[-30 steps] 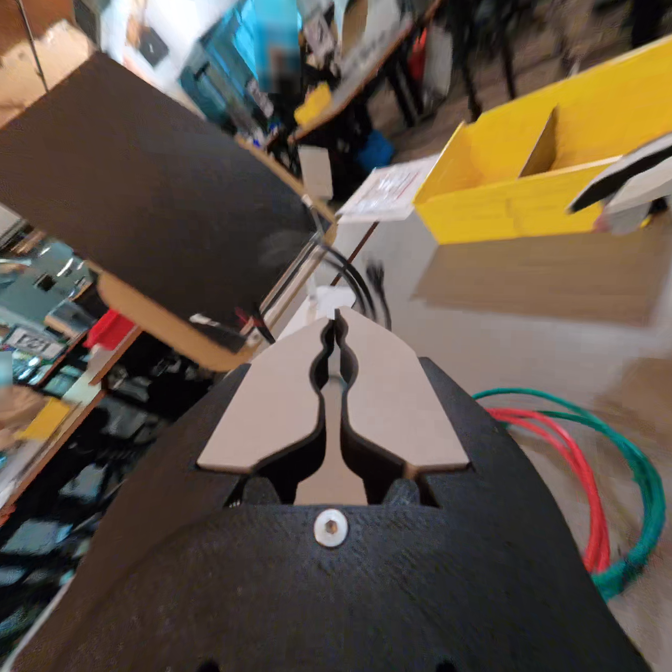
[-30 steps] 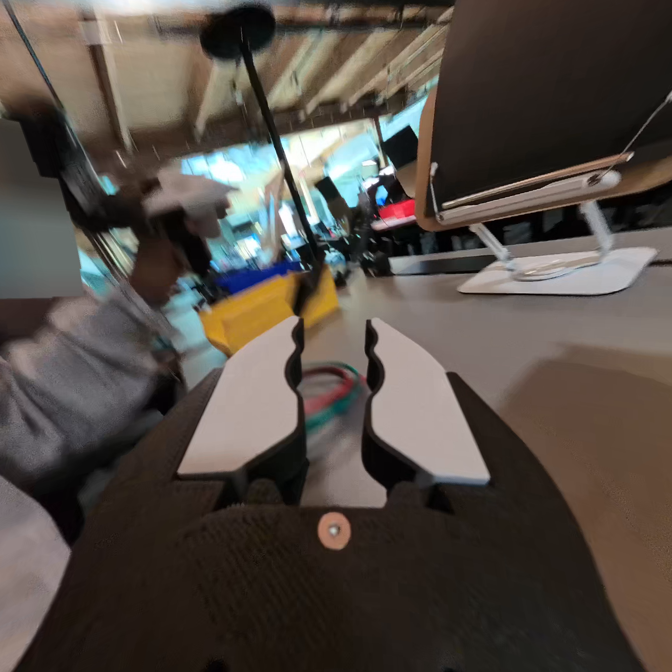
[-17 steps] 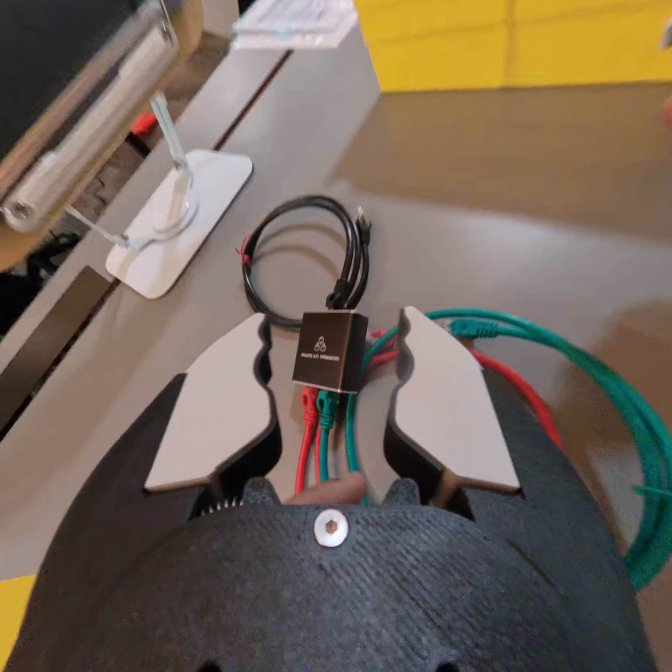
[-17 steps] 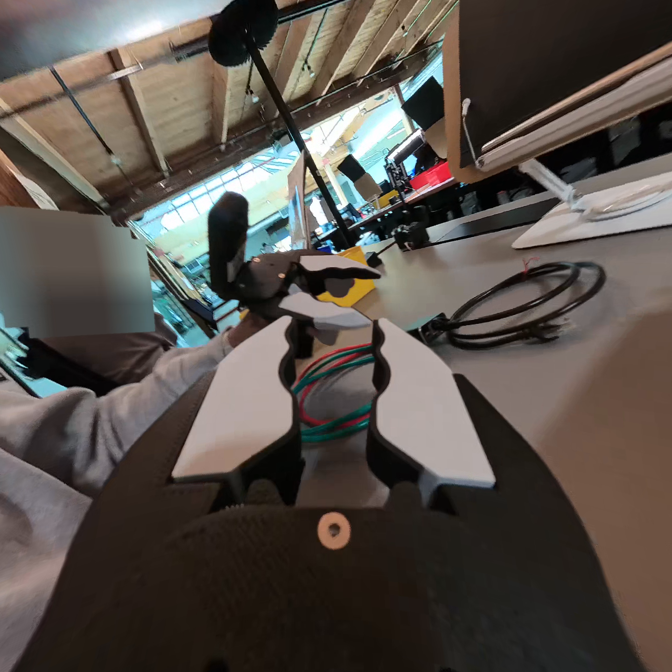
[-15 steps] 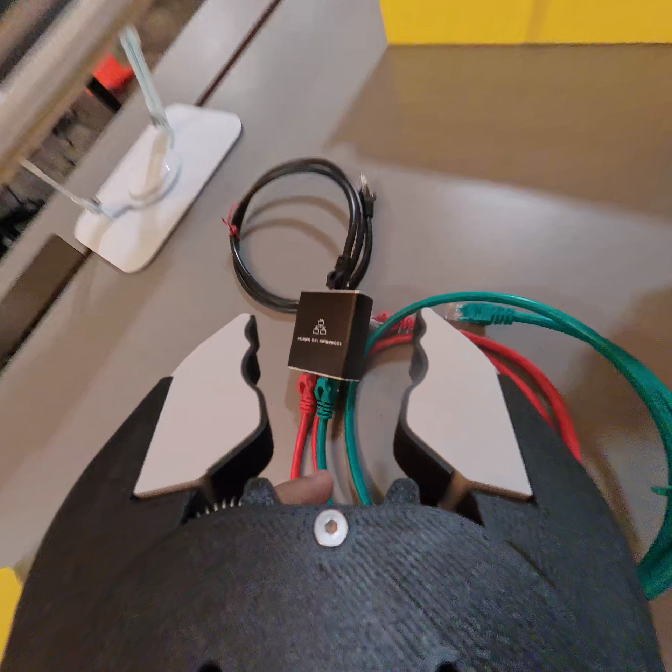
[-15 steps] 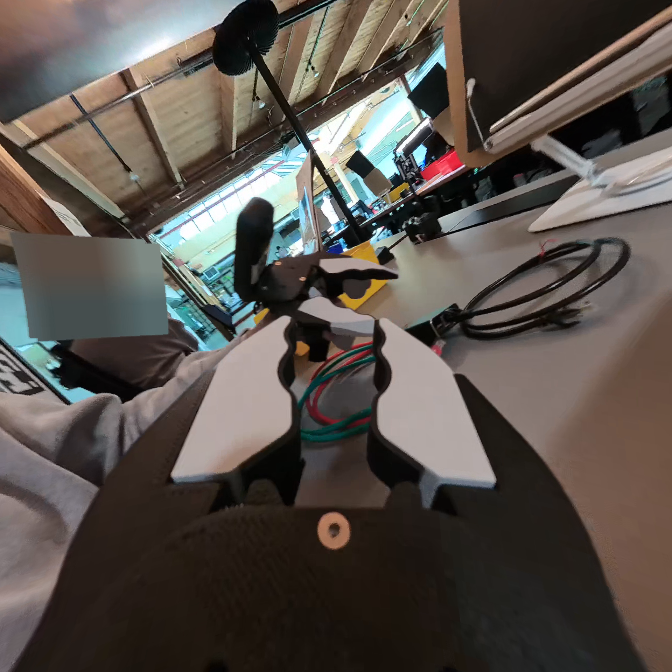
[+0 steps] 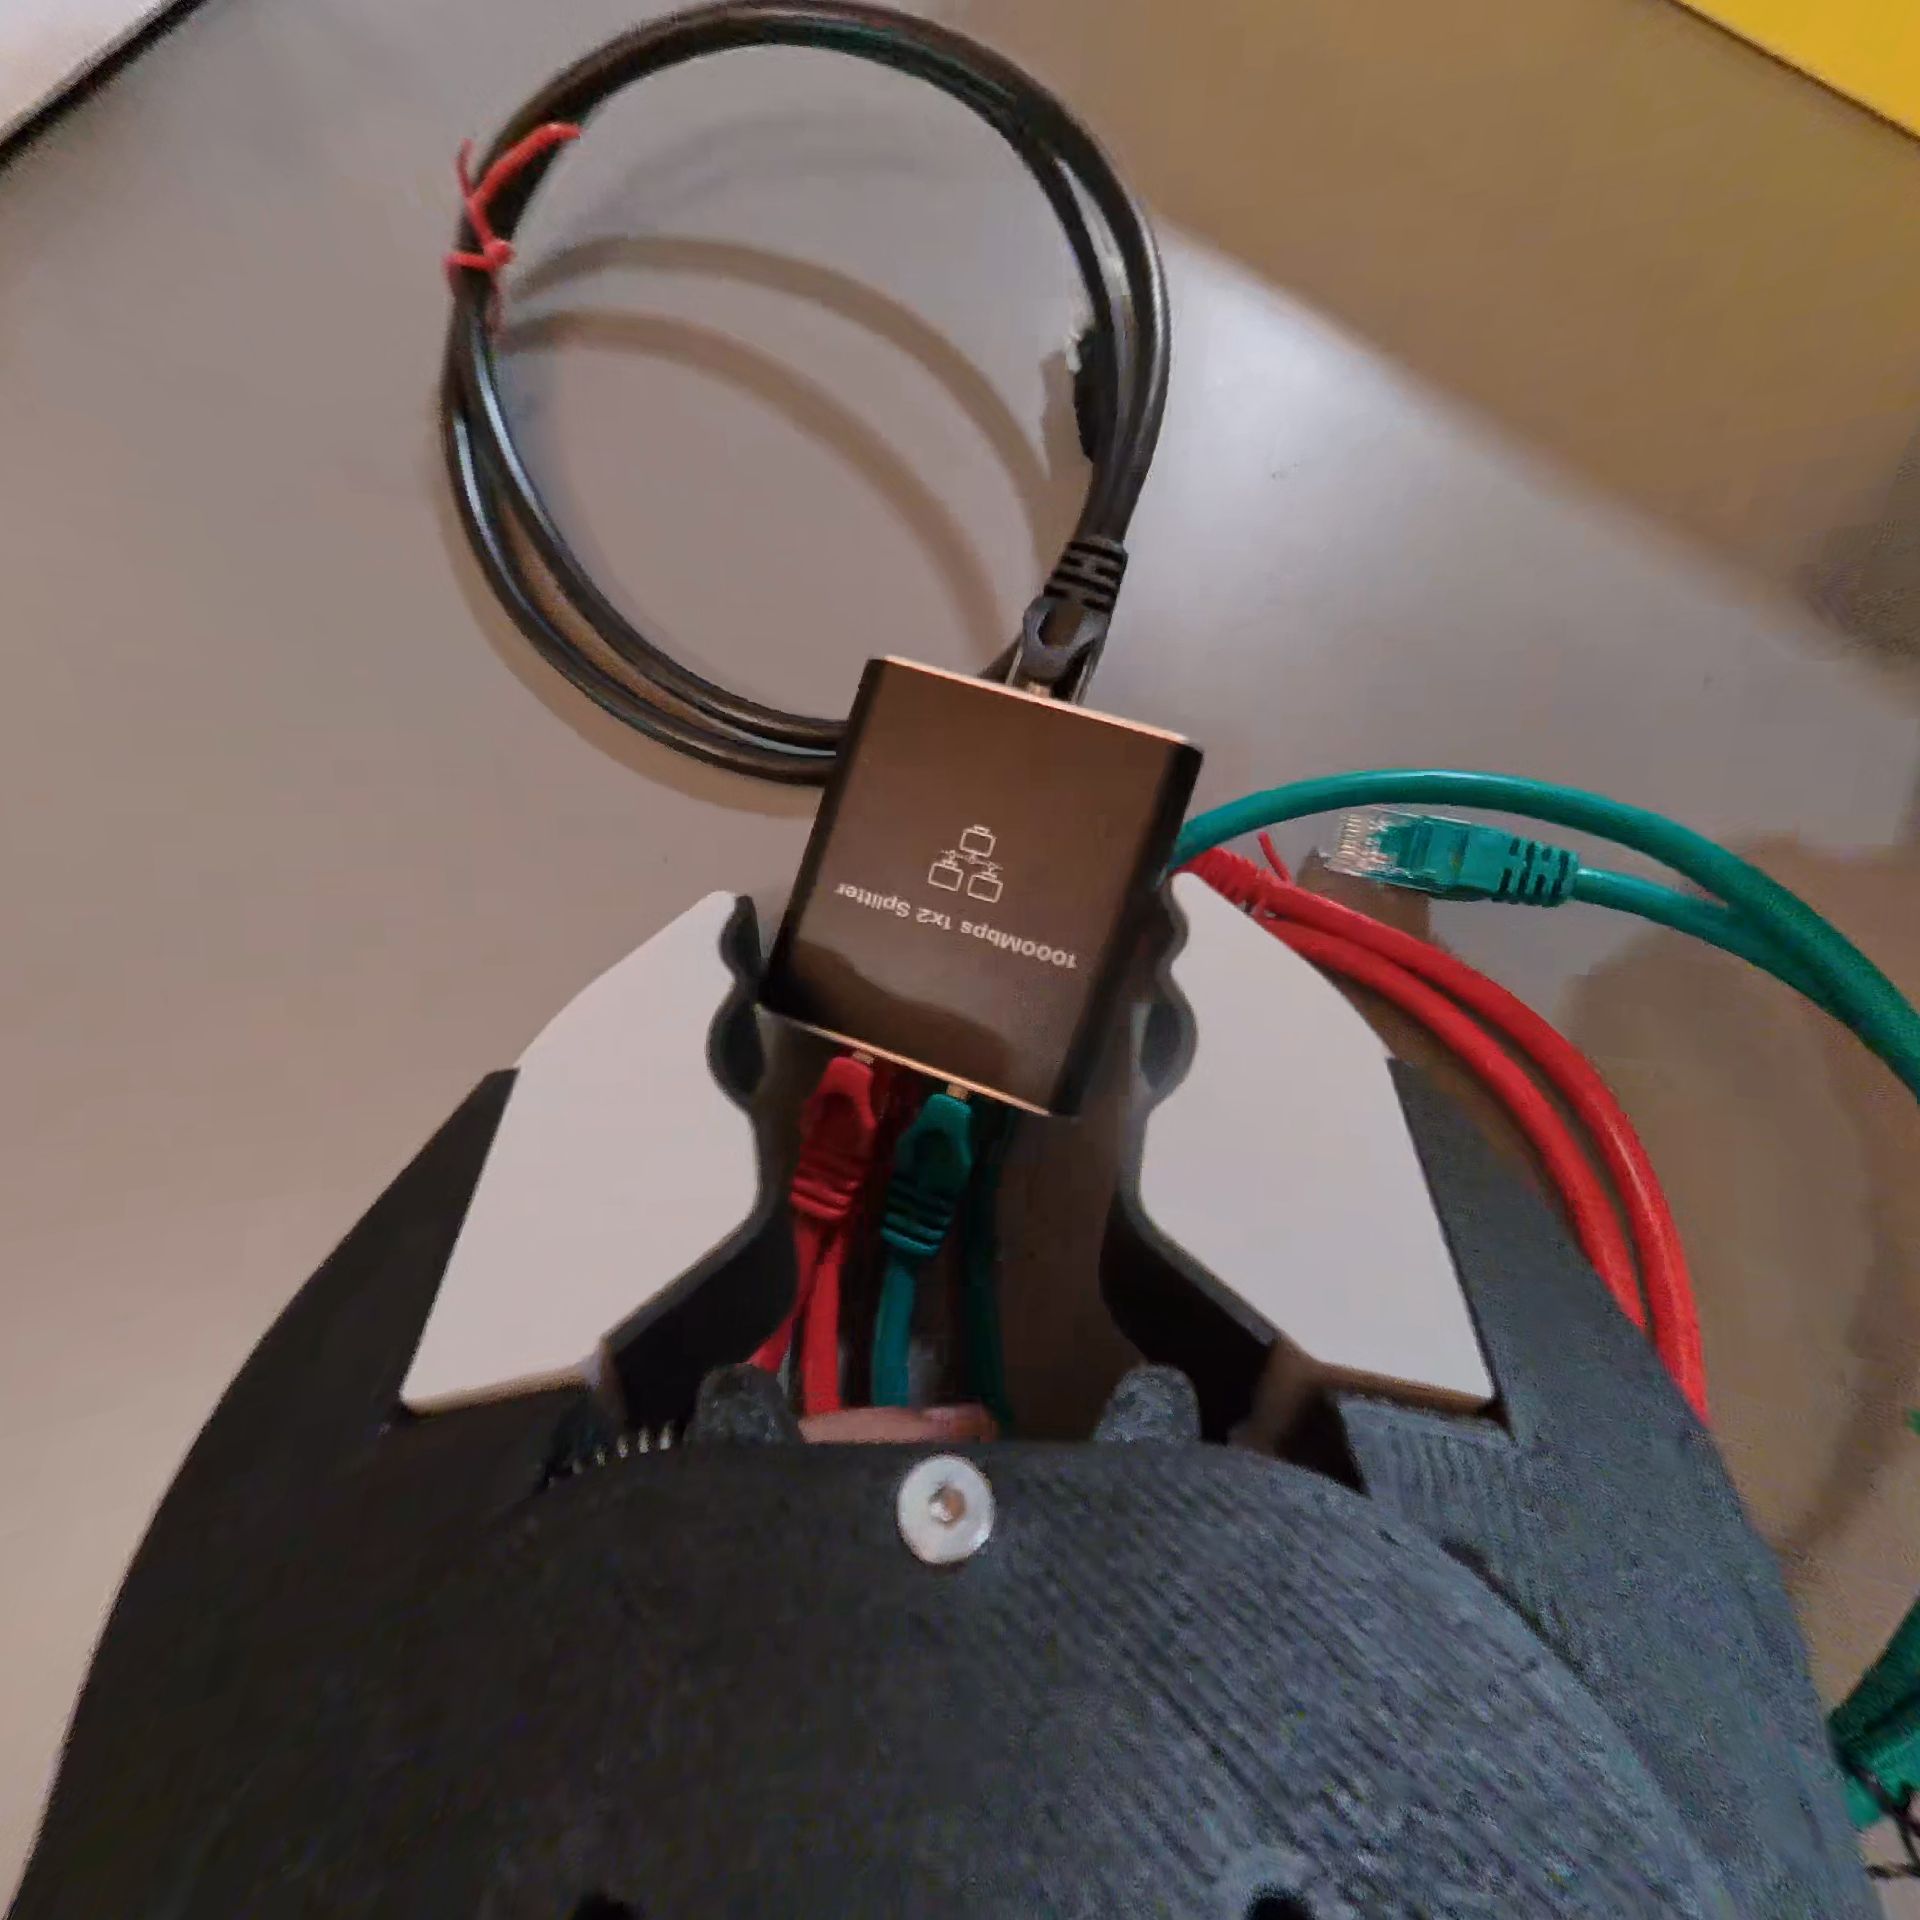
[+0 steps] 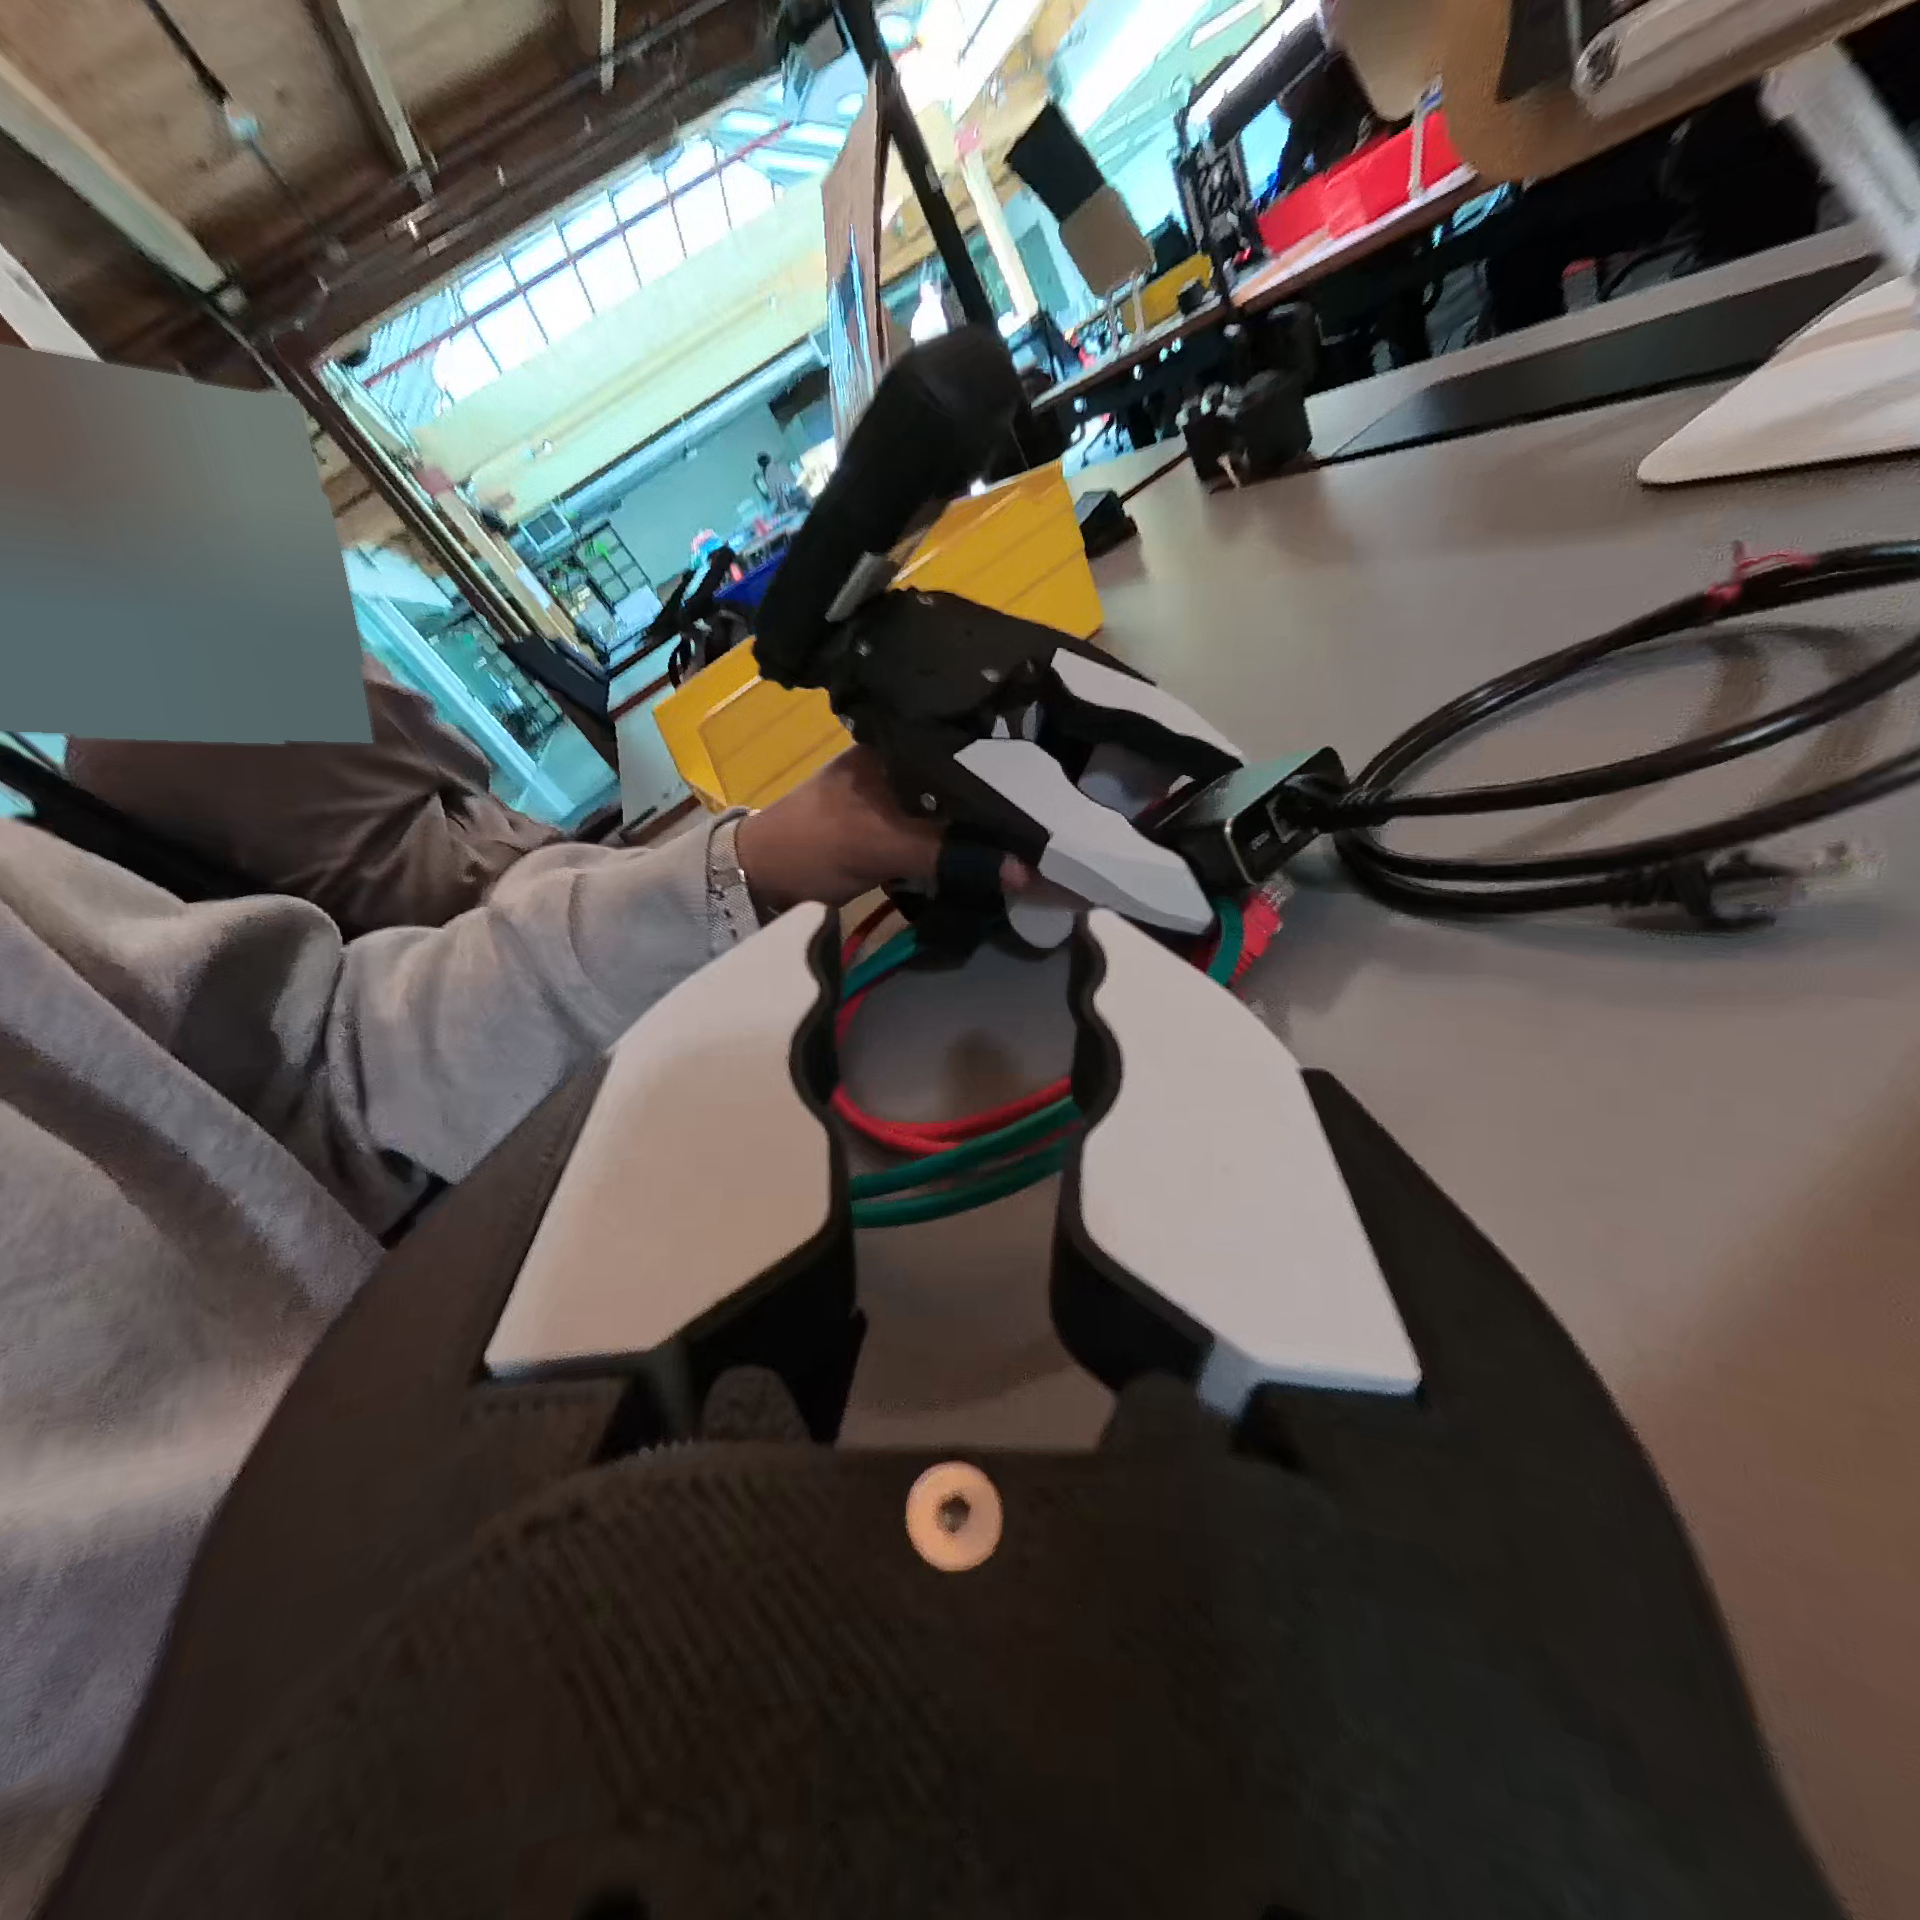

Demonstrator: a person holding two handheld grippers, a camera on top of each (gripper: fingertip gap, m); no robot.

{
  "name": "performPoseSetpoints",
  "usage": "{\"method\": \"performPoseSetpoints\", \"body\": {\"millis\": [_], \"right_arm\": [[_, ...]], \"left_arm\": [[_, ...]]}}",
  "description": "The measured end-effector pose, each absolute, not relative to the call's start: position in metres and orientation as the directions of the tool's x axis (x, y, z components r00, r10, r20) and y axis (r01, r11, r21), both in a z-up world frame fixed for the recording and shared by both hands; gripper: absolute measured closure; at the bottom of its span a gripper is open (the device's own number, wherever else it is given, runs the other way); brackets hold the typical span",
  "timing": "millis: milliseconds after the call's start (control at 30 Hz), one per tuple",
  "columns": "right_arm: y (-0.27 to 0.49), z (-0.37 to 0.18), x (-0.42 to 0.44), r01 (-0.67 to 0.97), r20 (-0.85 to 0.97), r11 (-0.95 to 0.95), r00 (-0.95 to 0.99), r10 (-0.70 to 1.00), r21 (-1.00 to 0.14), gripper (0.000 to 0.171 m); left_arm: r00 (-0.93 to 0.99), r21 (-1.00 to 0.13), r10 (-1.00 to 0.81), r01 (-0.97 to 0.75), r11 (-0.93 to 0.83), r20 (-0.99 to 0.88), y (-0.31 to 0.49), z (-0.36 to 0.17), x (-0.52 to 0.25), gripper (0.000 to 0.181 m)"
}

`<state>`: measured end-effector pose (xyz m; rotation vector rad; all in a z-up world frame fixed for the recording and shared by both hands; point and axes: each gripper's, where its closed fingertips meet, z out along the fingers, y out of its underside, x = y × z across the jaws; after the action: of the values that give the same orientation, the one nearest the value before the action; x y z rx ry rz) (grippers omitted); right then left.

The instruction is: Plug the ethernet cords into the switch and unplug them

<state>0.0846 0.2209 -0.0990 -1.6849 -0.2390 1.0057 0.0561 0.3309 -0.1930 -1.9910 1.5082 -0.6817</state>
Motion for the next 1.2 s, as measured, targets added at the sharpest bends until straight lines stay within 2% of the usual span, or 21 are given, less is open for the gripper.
{"method": "performPoseSetpoints", "body": {"millis": [33,200,333,467,633,767,833,900,1000,1067,1100,1200], "right_arm": [[0.227,-0.101,0.081,-0.329,-0.513,-0.396,0.606,0.608,-0.857,0.129],[0.263,-0.096,0.101,-0.524,-0.637,-0.371,0.551,0.539,-0.767,0.130],[0.278,-0.089,0.119,-0.614,-0.700,-0.364,0.494,0.515,-0.701,0.126],[0.277,-0.083,0.111,-0.519,-0.634,-0.378,0.522,0.571,-0.767,0.114],[0.258,-0.085,0.089,-0.428,-0.588,-0.406,0.525,0.616,-0.807,0.105],[0.254,-0.095,0.099,-0.328,-0.496,-0.377,0.659,0.566,-0.866,0.140],[0.254,-0.094,0.108,-0.296,-0.452,-0.351,0.695,0.559,-0.889,0.142],[0.255,-0.090,0.117,-0.322,-0.450,-0.319,0.711,0.540,-0.891,0.142],[0.255,-0.085,0.132,-0.395,-0.486,-0.284,0.716,0.501,-0.874,0.142],[0.256,-0.081,0.141,-0.423,-0.491,-0.251,0.731,0.474,-0.871,0.143],[0.256,-0.078,0.145,-0.432,-0.489,-0.231,0.737,0.467,-0.872,0.143],[0.254,-0.068,0.147,-0.449,-0.469,-0.165,0.739,0.484,-0.878,0.143]], "left_arm": [[0.249,-0.693,-0.967,-0.686,-0.220,0.061,0.332,-0.192,0.056,0.108],[0.306,-0.754,-0.951,-0.616,-0.229,0.039,0.342,-0.180,0.054,0.109],[0.361,-0.873,-0.924,-0.401,-0.278,0.128,0.346,-0.147,0.056,0.110],[0.362,-0.925,-0.928,-0.313,-0.215,0.093,0.322,-0.122,0.062,0.110],[0.240,-0.904,-0.961,-0.427,0.026,-0.141,0.270,-0.128,0.083,0.112],[0.168,-0.870,-0.941,-0.455,0.191,-0.295,0.240,-0.127,0.098,0.110],[0.192,-0.876,-0.923,-0.424,0.229,-0.334,0.234,-0.115,0.101,0.105],[0.221,-0.911,-0.913,-0.315,0.266,-0.344,0.225,-0.089,0.104,0.100],[0.170,-0.954,-0.942,-0.131,0.268,-0.288,0.198,-0.058,0.104,0.113],[-0.007,-0.978,-0.978,-0.023,0.207,-0.207,0.162,-0.050,0.102,0.174],[-0.070,-0.987,-0.984,-0.005,0.162,-0.162,0.150,-0.049,0.103,0.181],[-0.186,-0.993,-0.981,-0.116,-0.031,0.052,0.133,-0.074,0.118,0.178]]}}
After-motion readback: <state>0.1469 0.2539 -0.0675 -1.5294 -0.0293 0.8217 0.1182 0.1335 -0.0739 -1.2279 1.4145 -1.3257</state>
